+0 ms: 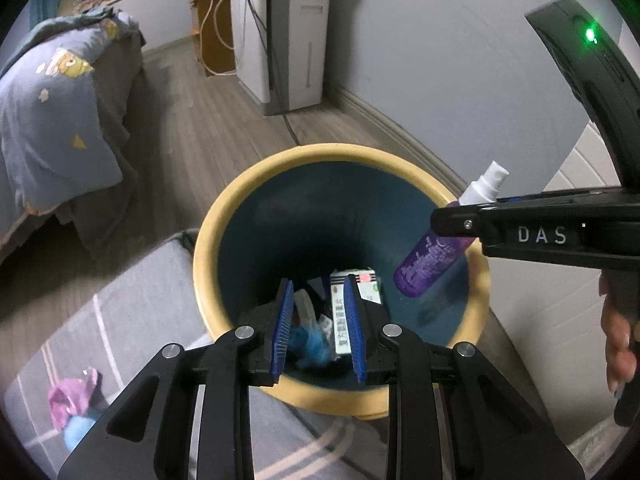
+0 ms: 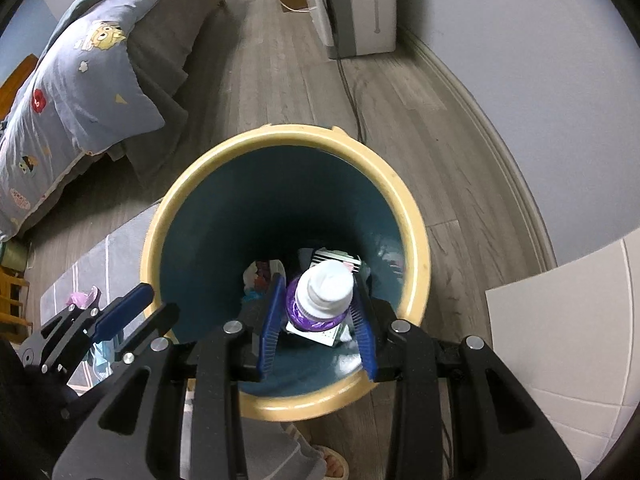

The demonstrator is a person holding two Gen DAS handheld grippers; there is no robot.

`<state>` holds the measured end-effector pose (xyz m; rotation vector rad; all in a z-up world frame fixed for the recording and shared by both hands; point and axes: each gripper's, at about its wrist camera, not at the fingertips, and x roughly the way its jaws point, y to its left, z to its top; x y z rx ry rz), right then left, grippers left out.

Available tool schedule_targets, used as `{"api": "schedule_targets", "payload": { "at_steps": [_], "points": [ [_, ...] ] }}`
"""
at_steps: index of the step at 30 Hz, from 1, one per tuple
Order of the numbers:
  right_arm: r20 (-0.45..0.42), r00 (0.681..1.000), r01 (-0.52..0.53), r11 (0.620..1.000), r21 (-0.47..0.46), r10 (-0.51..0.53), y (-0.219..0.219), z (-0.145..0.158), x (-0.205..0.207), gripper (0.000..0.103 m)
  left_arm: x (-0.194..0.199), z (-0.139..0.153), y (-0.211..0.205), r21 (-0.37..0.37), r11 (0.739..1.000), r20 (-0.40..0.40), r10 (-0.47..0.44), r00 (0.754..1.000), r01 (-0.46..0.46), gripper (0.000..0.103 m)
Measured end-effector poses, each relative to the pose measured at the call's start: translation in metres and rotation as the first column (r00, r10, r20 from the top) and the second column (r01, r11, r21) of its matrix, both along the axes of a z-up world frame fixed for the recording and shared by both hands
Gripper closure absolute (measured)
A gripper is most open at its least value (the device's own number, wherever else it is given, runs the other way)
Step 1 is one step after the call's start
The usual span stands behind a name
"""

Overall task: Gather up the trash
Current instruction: 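Carry the glove and spray bottle over the bin and release both, then move both tools back over the mat toward the blister pack and tissue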

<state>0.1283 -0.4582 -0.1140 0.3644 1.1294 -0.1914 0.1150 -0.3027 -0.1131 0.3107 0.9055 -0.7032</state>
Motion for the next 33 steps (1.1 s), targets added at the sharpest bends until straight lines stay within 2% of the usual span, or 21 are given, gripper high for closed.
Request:
{"api": "schedule_targets", "payload": {
  "at_steps": [5,10,11,12,13,14,15,16,20,22,24,28,33],
  "points": [
    [0.039,0.999,0.012,0.999,-0.031,-0.010,-0.002,0.002,0.009,0.070,0.007,-0.002,0.011,-0.017,0.999,-0.016,0.033,0.999,-0.033,0.076],
    [0.046,0.997,0.060,0.998,0.006,-0.061,-0.012,-0.007,0.017,0.070,0.005,-0.004,0.024,0.002,0.998,-0.013,0.066,0.998,-0.066,0.075],
    [0.043,0.997,0.064,0.998,0.010,-0.064,-0.012,-0.009,0.019,0.070,0.006,-0.004,0.025,0.007,0.997,-0.009,0.073,0.997,-0.073,0.073],
    [0.041,0.997,0.066,0.998,0.014,-0.066,-0.011,-0.011,0.021,0.070,0.006,-0.003,0.027,0.011,0.997,-0.002,0.080,0.997,-0.080,0.064],
    [0.045,0.997,0.065,0.998,0.024,-0.066,-0.011,-0.013,0.023,0.070,0.006,-0.001,0.030,0.012,0.996,0.010,0.089,0.996,-0.089,0.052],
    [0.049,0.997,0.065,0.998,0.027,-0.066,-0.009,-0.012,0.025,0.069,0.006,0.002,0.033,0.009,0.995,0.022,0.096,0.995,-0.097,0.045],
    [0.056,0.996,0.066,0.998,0.024,-0.067,-0.008,-0.012,0.025,0.063,0.007,0.003,0.034,0.008,0.995,0.029,0.100,0.995,-0.100,0.036],
    [0.066,0.996,0.066,0.998,0.015,-0.067,-0.006,-0.010,0.025,0.056,0.006,0.006,0.036,0.006,0.995,0.040,0.103,0.994,-0.103,0.032],
    [0.075,0.995,0.072,0.997,-0.003,-0.071,-0.006,-0.005,0.025,0.035,0.006,0.009,0.039,0.006,0.994,0.052,0.112,0.992,-0.113,0.021],
    [0.073,0.993,0.091,0.996,-0.021,-0.089,-0.009,-0.003,0.023,0.014,0.006,0.010,0.039,0.006,0.993,0.051,0.119,0.992,-0.119,0.012],
    [0.074,0.991,0.118,0.992,-0.038,-0.115,-0.014,0.001,0.018,0.006,0.004,0.011,0.040,0.004,0.992,0.057,0.123,0.991,-0.124,0.010],
    [0.079,0.982,0.174,0.985,0.000,-0.173,-0.025,0.009,0.008,0.006,-0.002,0.017,0.042,0.027,0.991,0.082,0.128,0.988,-0.131,0.008],
    [0.074,0.980,0.187,0.982,0.003,-0.187,-0.027,0.019,-0.003,0.006,-0.012,0.030,0.054,0.026,0.990,0.084,0.135,0.987,-0.138,0.007]
  ]
}}
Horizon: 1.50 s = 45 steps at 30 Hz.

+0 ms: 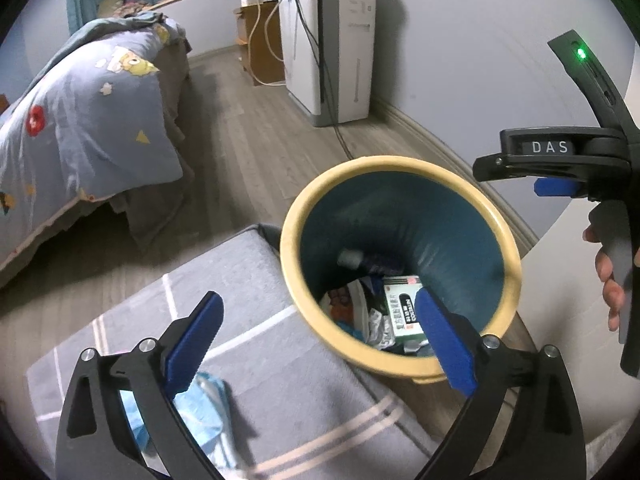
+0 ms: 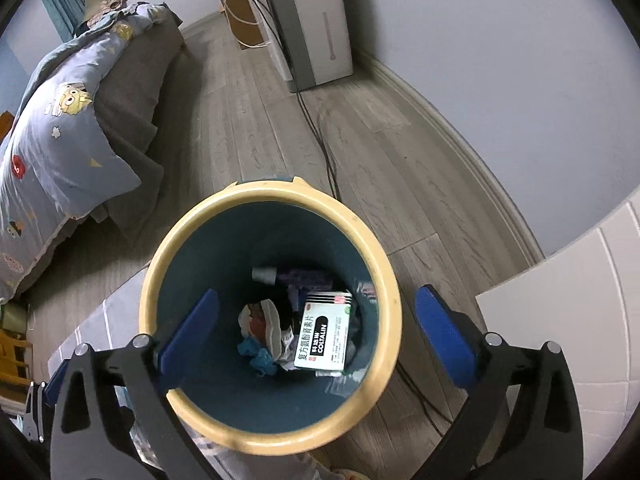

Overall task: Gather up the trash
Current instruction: 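Move both tools back over the mat toward the blister pack and tissue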

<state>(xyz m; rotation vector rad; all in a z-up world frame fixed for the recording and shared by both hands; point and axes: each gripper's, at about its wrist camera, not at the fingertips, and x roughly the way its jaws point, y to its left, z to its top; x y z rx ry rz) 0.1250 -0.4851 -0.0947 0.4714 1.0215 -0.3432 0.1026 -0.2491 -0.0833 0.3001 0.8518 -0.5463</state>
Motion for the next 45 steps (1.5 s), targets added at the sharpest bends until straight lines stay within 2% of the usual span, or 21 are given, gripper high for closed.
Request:
{"api": "schedule_targets", "payload": {
  "at_steps": [6,12,17,22,26,31,37,40,42,45],
  "points": [
    [0.000,1.000,-0.028,1.000,0.013,0.028,0.017,0.012,-0.012,0.006,-0.014,0.025,0.026,-0.010,1.000,0.024,0.020,1.000,-0.020,0.007],
    [0.010,0.996,-0.085,0.996,0.002,0.085,0.046,0.026,-0.017,0.006,-0.030,0.048,0.077,-0.011,0.997,0.056,0.082,0.995,-0.081,0.006],
    [0.030,0.990,-0.141,0.990,0.002,0.141,0.081,0.039,-0.020,0.006,-0.037,0.052,0.127,-0.004,0.985,0.046,0.173,0.984,-0.173,0.006],
    [0.048,0.977,-0.205,0.979,-0.011,0.206,0.123,0.051,-0.026,0.006,-0.049,0.053,0.174,0.002,0.963,0.036,0.268,0.963,-0.268,0.006],
    [0.031,0.966,-0.254,0.967,-0.028,0.255,0.156,0.052,-0.034,0.006,-0.062,0.045,0.203,0.004,0.948,0.008,0.319,0.948,-0.319,0.006],
    [-0.005,0.949,-0.314,0.947,-0.059,0.315,0.194,0.041,-0.046,0.006,-0.074,0.019,0.231,0.030,0.929,-0.079,0.370,0.926,-0.368,0.006],
    [-0.078,0.902,-0.431,0.893,-0.128,0.424,0.243,0.018,-0.053,0.006,-0.087,0.011,0.259,0.058,0.912,-0.079,0.410,0.909,-0.406,0.006],
    [-0.127,0.884,-0.464,0.876,-0.132,0.449,0.260,-0.002,-0.054,0.006,-0.092,0.001,0.265,0.062,0.908,-0.117,0.418,0.901,-0.413,0.006],
    [-0.149,0.879,-0.470,0.876,-0.109,0.453,0.267,-0.013,-0.054,0.006,-0.092,-0.005,0.265,0.083,0.911,-0.131,0.411,0.902,-0.403,0.006],
    [-0.174,0.867,-0.484,0.872,-0.069,0.467,0.280,-0.027,-0.053,0.006,-0.094,-0.012,0.261,0.133,0.924,-0.129,0.375,0.918,-0.359,0.006]
  ]
}}
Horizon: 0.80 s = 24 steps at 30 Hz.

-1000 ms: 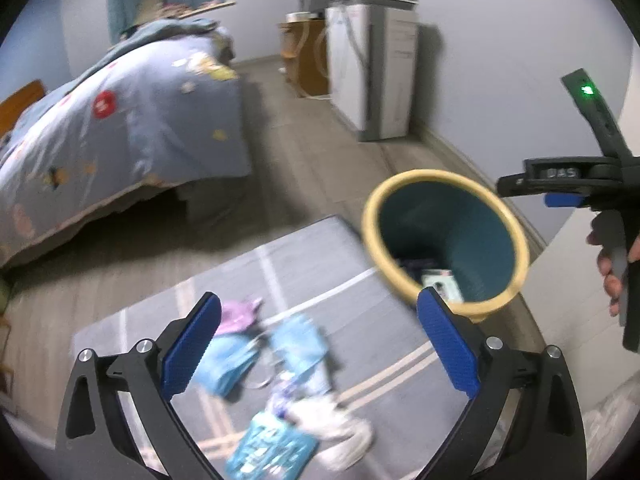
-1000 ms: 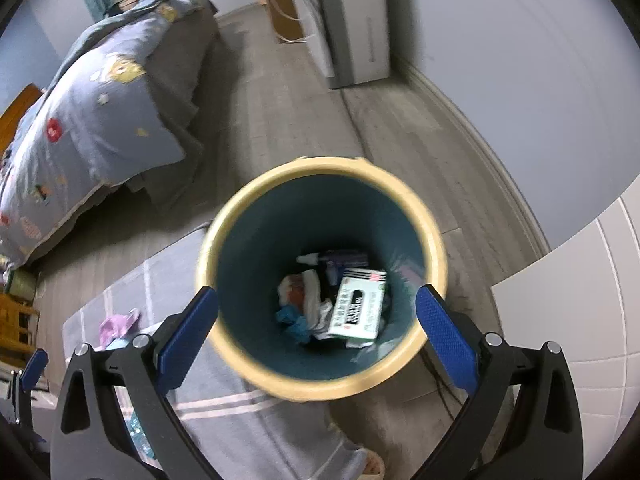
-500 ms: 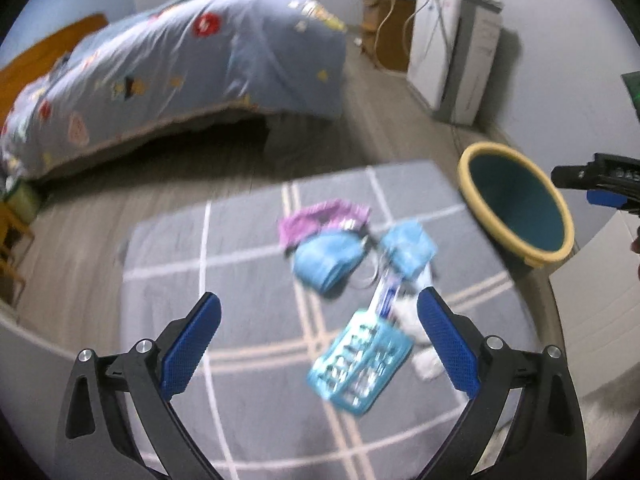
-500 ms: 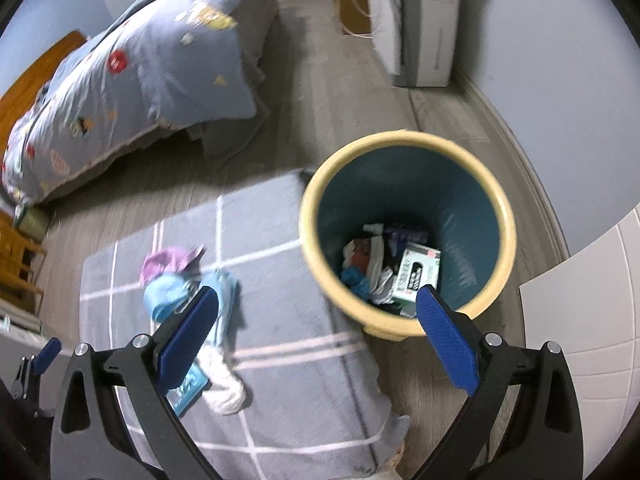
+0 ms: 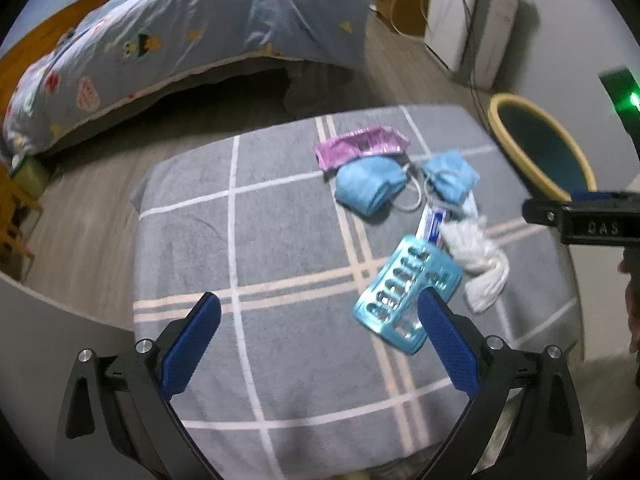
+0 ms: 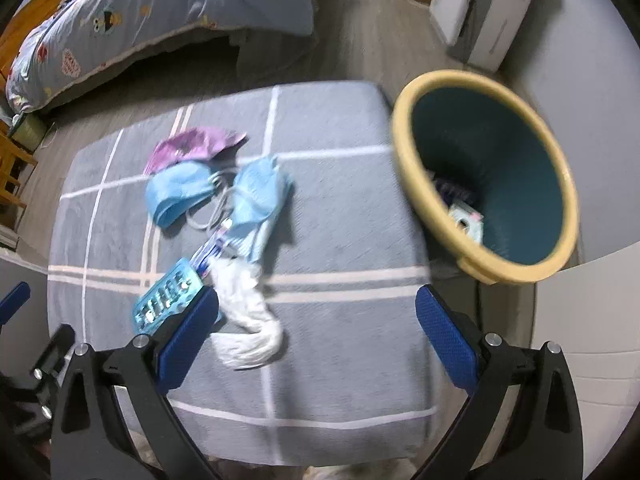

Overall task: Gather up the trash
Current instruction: 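Move both tools back over the mat toward the blister pack and tissue, then grasp the blue blister pack with the left gripper while the right grasps white tissue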

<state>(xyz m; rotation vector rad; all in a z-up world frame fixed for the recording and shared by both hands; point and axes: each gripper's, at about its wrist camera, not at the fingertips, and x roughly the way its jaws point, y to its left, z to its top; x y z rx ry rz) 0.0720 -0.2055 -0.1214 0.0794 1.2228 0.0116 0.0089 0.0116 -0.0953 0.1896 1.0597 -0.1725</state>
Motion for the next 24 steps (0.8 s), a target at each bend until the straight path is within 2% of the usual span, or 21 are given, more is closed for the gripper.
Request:
{"api": "schedule_targets", "payload": {
  "at_steps": [3,6,11,14,16,17,18,19,21,24],
  "points": [
    [-0.008,1.000,-0.029,0.999,-0.017,0.029,0.010,-0.006,0.002,0.009,-0.001,-0.008,0.000,0.014,0.999,-0.021,-0.029,0.999,0.030,0.006],
    [-0.055,0.997,-0.051,0.998,-0.032,0.050,0.023,-0.019,0.004,0.020,0.000,-0.015,0.001,0.031,0.999,-0.038,-0.039,0.998,0.041,0.006],
    [-0.112,0.990,-0.083,0.997,-0.010,0.081,0.036,-0.034,0.006,0.037,0.002,-0.021,0.003,0.015,0.999,-0.059,-0.051,0.997,0.052,0.006],
    [-0.133,0.986,-0.105,0.994,-0.026,0.101,0.045,-0.041,0.008,0.052,0.003,-0.026,-0.002,0.007,0.998,-0.073,-0.064,0.995,0.065,0.006],
    [-0.150,0.983,-0.107,0.994,0.004,0.107,0.046,-0.045,0.009,0.075,0.003,-0.031,-0.008,-0.015,0.996,-0.089,-0.085,0.992,0.084,0.006],
    [-0.159,0.981,-0.109,0.994,0.016,0.110,0.047,-0.047,0.009,0.080,0.003,-0.032,-0.011,-0.019,0.995,-0.091,-0.094,0.991,0.093,0.006],
    [-0.164,0.980,-0.114,0.993,0.018,0.115,0.047,-0.048,0.009,0.091,0.003,-0.033,-0.013,-0.022,0.995,-0.092,-0.101,0.991,0.100,0.006],
    [-0.165,0.978,-0.125,0.992,0.020,0.126,0.048,-0.048,0.009,0.097,0.004,-0.034,-0.017,-0.027,0.994,-0.095,-0.112,0.989,0.110,0.006],
    [-0.160,0.978,-0.134,0.991,0.028,0.137,0.047,-0.042,0.008,0.098,0.005,-0.038,-0.022,-0.032,0.992,-0.106,-0.125,0.987,0.122,0.006],
    [-0.124,0.977,-0.168,0.985,0.045,0.173,0.044,-0.013,0.005,0.100,0.007,-0.045,-0.031,-0.039,0.989,-0.122,-0.147,0.982,0.143,0.006]
  ]
}}
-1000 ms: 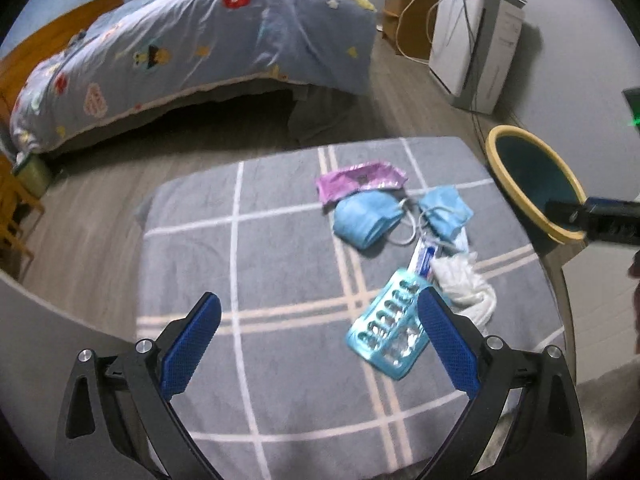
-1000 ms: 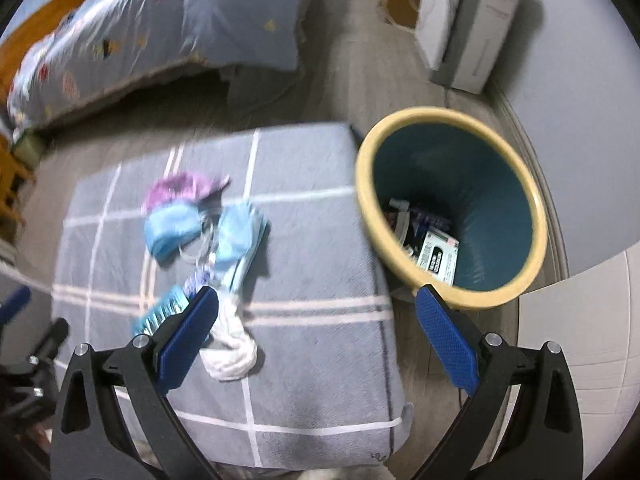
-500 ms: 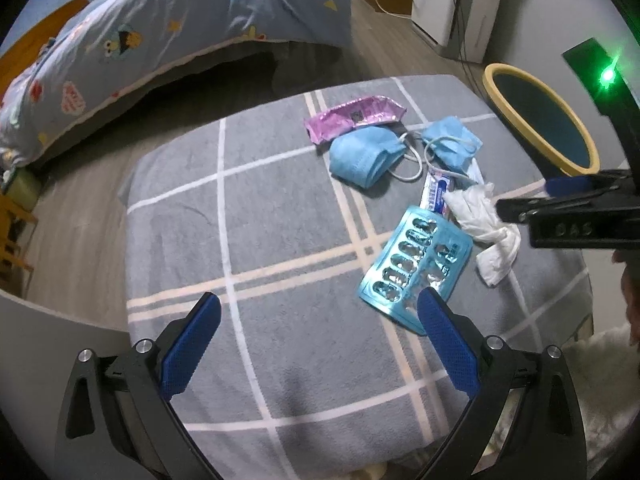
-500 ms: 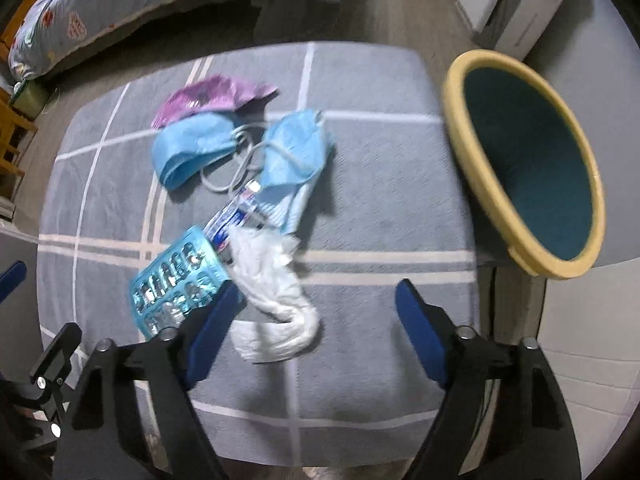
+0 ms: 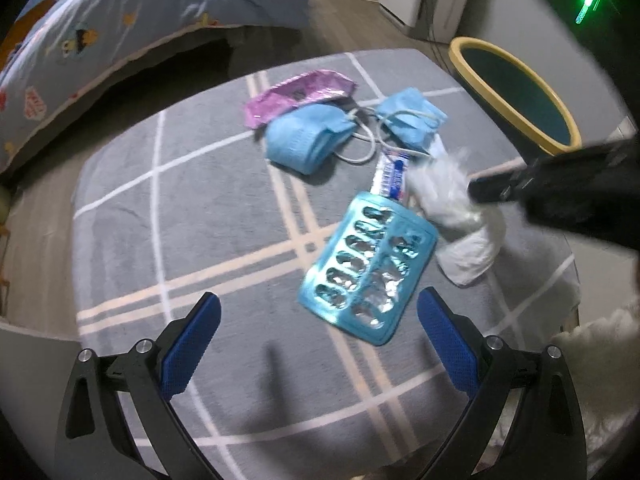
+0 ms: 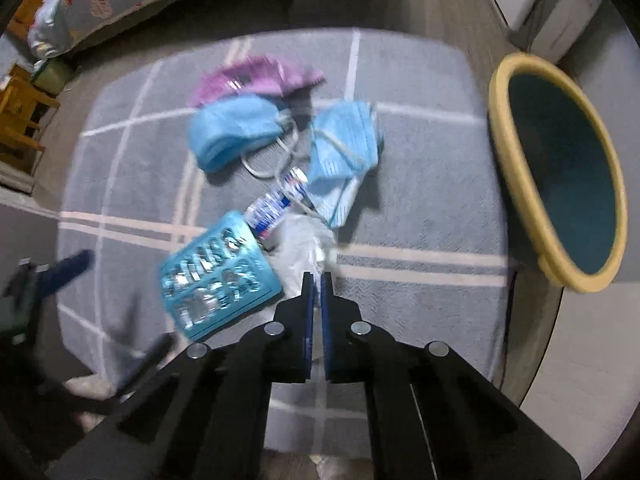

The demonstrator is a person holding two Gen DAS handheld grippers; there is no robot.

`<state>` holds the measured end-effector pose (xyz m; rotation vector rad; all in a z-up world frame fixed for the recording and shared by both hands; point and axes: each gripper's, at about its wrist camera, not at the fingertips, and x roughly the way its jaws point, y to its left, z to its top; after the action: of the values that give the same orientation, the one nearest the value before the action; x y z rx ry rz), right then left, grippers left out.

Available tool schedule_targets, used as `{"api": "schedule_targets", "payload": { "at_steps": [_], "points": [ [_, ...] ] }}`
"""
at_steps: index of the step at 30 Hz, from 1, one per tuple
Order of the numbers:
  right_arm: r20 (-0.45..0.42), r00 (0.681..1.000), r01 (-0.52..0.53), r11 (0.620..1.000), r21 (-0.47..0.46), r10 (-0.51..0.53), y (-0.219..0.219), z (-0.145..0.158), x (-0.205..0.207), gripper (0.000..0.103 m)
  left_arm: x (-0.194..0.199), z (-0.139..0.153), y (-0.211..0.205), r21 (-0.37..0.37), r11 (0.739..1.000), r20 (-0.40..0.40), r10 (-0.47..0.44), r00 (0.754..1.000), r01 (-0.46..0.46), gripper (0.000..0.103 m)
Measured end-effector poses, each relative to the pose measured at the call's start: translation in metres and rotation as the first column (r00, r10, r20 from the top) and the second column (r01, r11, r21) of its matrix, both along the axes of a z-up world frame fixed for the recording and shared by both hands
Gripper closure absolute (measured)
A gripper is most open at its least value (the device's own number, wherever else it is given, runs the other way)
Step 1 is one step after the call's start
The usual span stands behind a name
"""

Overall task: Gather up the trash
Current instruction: 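Grasp the blue blister pack with the left gripper while the right grasps white tissue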

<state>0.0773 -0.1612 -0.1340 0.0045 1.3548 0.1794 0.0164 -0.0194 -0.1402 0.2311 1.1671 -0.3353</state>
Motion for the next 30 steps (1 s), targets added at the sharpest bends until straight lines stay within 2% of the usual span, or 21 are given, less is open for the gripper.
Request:
{"api": "schedule_targets", "payload": {
  "at_steps": [3,4,7,10,17,27,30],
  "points": [
    [0.035,0.999,-0.036,0.999,-0.003,0.036,-0.006,0.028,0.002,0.100,0.002,-0.005,-0.010,0.012,1.000,0.004,-0.029,1.000,0.029,0.006],
    [0.066,0.996,-0.056,0.998,-0.031,0.058,-0.010,0.038,0.001,0.100,0.003,-0.006,-0.013,0.014,0.999,0.006,-0.037,0.999,0.037,0.006],
    [0.125,0.990,-0.054,0.997,-0.048,0.060,-0.029,0.050,0.003,0.100,0.004,-0.014,-0.022,0.025,0.998,0.012,-0.058,0.998,0.058,0.006],
    [0.105,0.994,0.000,0.999,0.045,-0.005,-0.042,0.046,0.005,0.100,0.003,-0.023,-0.030,0.040,0.996,0.002,-0.086,0.996,0.086,0.006],
    [0.121,0.993,0.001,0.994,0.111,-0.015,-0.044,0.052,0.009,0.100,0.008,-0.040,-0.040,0.063,0.994,-0.015,-0.088,0.996,0.089,0.006],
    [0.155,0.988,-0.025,0.993,0.112,0.008,-0.041,0.056,0.014,0.100,0.018,-0.047,-0.048,0.020,0.995,-0.016,-0.097,0.995,0.098,0.006],
    [0.159,0.987,-0.019,0.994,0.111,0.001,-0.045,0.056,0.017,0.100,0.021,-0.047,-0.047,0.019,0.995,-0.013,-0.099,0.995,0.099,0.009]
  ]
}}
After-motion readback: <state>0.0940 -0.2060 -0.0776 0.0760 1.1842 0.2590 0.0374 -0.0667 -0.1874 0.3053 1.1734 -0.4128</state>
